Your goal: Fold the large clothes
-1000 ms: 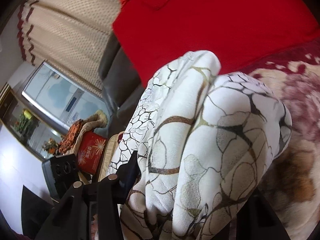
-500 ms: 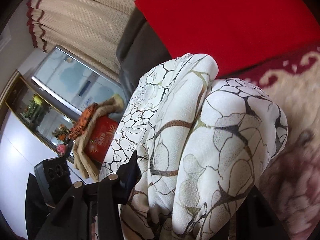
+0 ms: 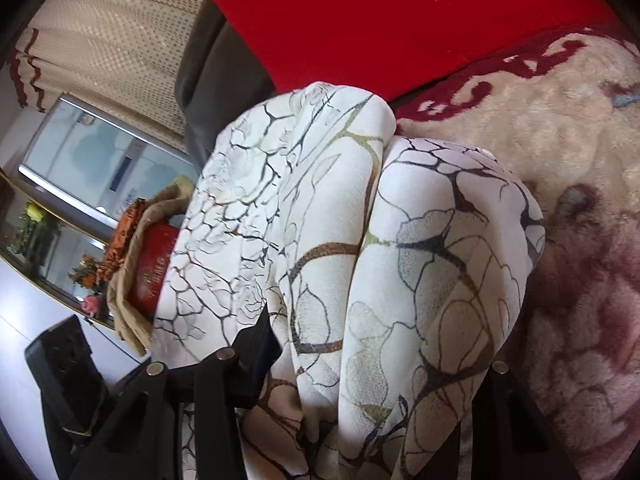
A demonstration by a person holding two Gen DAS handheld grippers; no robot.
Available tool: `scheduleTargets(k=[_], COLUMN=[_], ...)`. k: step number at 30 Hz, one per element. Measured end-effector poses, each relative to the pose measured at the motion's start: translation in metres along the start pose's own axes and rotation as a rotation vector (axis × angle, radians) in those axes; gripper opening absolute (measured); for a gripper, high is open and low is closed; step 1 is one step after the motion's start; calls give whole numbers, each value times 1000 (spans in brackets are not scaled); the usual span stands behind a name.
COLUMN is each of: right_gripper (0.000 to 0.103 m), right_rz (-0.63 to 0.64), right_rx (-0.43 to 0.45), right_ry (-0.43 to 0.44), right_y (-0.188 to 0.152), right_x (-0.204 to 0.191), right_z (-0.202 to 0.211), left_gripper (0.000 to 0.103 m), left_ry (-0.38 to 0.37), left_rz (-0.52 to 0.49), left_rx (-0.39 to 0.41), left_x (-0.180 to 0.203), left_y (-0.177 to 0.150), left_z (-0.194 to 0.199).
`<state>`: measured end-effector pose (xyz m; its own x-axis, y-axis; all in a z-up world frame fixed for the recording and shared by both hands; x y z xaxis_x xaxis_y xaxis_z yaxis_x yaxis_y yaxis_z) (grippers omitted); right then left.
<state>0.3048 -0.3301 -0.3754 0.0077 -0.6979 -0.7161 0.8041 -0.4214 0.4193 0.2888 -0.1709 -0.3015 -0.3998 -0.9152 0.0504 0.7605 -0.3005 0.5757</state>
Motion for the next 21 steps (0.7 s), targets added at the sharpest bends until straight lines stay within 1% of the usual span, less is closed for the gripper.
scheduleTargets(k=[5, 9, 14, 19, 21], right_gripper=[62, 64, 66, 67, 68], right_rz=[-21, -30, -41, -21, -10], right_rx=[-25, -37, -46, -34, -27], right_ry=[-38, -69, -95, -140, -156], right_y=[-2, -6, -12, -15, -17], right_x=[-2, 0, -2, -6, -9], right_z=[-6, -6, -9, -9, -11], left_gripper=[69, 74, 82, 88, 90], left_ry=[18, 32, 23, 21, -9], left_rz=[-10, -12, 15, 16, 52], left_rx=[0, -7, -17, -13, -27], left_x=[-2, -5, -17, -27, -33], left_y=[-3, -7, -17, -28, -30], left_z=[-2, -8, -18, -32, -36])
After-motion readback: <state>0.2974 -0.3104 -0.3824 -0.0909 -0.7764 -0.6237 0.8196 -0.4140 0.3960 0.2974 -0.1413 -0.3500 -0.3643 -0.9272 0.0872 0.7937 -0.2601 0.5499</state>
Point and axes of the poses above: each gripper's, at about its wrist camera, not at the fingertips, and z roughly against the way its jaws point, x to its right, y to its top, the point moved 8 cm from there along -z, roughly the way its jaws point, and after that the axes turned 5 degrees about z, right-handed, at the moved point
